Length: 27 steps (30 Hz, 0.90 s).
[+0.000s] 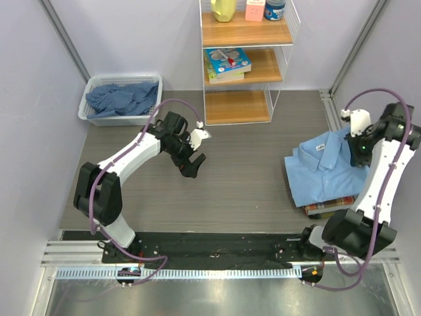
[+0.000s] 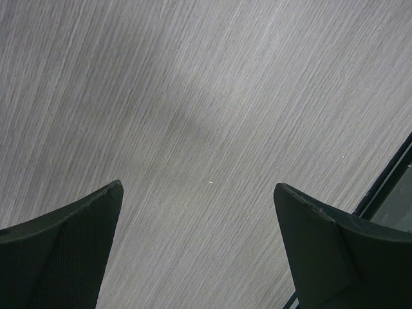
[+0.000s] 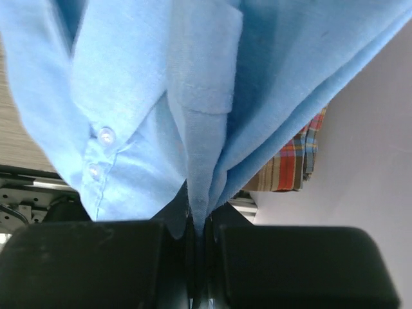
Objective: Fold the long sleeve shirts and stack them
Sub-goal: Neatly place the folded shirt to the corner
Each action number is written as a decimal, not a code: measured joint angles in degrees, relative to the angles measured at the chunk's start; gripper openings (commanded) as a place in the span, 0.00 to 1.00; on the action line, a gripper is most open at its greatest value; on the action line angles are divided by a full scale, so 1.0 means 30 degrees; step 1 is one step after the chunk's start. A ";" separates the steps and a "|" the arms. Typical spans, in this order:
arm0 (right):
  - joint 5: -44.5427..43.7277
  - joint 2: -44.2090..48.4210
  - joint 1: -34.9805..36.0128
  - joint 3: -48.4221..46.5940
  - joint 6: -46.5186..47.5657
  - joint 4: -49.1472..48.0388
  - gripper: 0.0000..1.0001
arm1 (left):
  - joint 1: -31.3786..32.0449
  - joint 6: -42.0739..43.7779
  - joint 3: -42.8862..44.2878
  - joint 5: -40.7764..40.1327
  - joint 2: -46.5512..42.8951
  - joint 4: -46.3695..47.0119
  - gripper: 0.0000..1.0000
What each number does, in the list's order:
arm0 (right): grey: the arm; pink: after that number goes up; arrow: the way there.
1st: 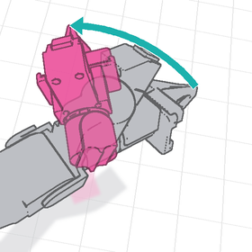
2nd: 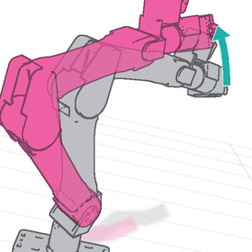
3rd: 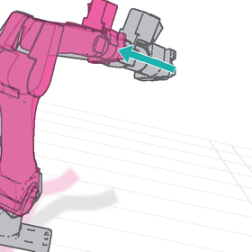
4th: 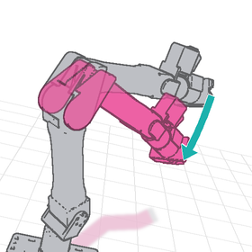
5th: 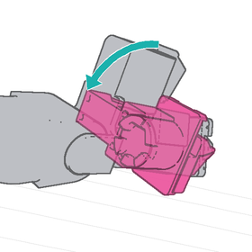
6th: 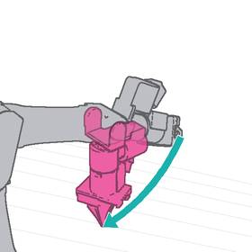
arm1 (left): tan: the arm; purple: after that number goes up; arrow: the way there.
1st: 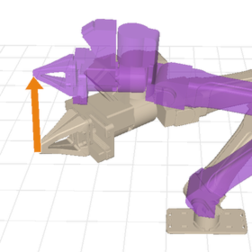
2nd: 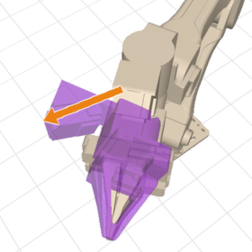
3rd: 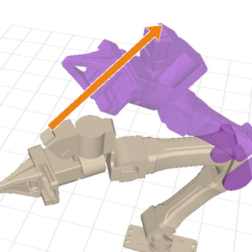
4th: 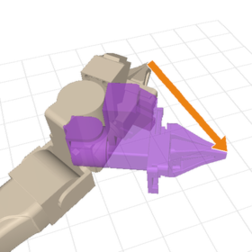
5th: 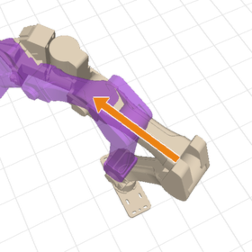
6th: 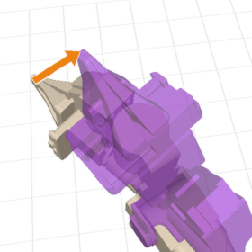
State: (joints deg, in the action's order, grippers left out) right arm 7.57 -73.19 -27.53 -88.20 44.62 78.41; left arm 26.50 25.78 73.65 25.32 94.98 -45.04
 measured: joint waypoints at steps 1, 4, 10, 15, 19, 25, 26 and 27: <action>0.0510 -0.0474 -0.0874 -0.0036 0.0743 -0.0022 0.01 | 0.0000 -0.0007 0.0000 0.0015 0.0000 0.0000 1.00; 0.1676 -0.1916 -0.3177 -0.0219 0.2601 -0.0117 0.01 | 0.0000 -0.0007 0.0000 0.0109 0.0000 -0.0007 1.00; 0.3381 -0.4634 -0.5020 -0.0284 0.5370 -0.0146 0.01 | 0.0000 -0.0022 0.0000 0.0219 0.0000 -0.0066 1.00; 0.4401 -0.6441 -0.5843 -0.0495 0.6222 -0.0182 0.03 | 0.0000 -0.0066 -0.0029 0.0211 -0.0007 -0.0080 1.00; 0.4889 -0.7169 -0.6594 -0.0525 0.6302 -0.0182 0.47 | 0.0000 -0.0146 -0.0291 0.0197 -0.0015 -0.0095 1.00; 0.4728 -0.7344 -0.7825 -0.0568 0.6288 -0.1137 0.83 | -0.0058 -0.0627 -0.0488 -0.0087 -0.0466 -0.0240 1.00; 0.4692 -0.7308 -0.7898 -0.0583 0.6295 -0.1311 0.82 | -0.0153 -0.0780 -0.0488 -0.0080 -0.0590 -0.0248 1.00; 0.4685 -0.7227 -0.7956 -0.0627 0.6302 -0.1515 0.83 | -0.0255 -0.0940 -0.0488 -0.0073 -0.0699 -0.0277 1.00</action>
State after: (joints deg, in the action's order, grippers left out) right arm 21.63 -94.87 -51.40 -90.08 63.53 73.87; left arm 25.74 22.96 72.18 25.10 92.88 -45.87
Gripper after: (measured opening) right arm 0.824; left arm 0.996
